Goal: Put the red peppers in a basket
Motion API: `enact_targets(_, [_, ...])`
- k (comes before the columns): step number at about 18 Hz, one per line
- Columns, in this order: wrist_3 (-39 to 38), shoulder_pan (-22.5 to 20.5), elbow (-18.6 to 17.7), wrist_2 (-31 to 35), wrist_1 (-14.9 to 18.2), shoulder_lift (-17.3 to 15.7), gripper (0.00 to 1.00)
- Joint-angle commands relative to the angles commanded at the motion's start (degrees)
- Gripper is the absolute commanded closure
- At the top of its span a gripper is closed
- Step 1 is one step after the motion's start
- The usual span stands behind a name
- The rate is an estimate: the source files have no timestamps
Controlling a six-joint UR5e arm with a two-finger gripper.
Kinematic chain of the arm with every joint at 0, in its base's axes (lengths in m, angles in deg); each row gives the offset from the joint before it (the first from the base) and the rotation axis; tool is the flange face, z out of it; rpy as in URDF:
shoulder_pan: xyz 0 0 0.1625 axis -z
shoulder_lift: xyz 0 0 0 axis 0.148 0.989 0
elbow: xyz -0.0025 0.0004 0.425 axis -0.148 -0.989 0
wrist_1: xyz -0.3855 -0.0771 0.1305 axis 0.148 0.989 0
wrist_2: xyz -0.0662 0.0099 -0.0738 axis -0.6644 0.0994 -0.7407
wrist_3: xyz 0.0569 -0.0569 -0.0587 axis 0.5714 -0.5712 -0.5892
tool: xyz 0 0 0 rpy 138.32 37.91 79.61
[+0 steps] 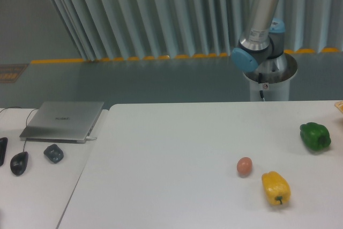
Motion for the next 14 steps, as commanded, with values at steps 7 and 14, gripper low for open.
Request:
enact_targets(7, [0.36, 8.07, 1.05, 7.47, 2.09, -3.25, 0.0])
enact_targets(14, [-5.36, 19.5, 3.95, 13.1, 9.14, -4.31, 0.0])
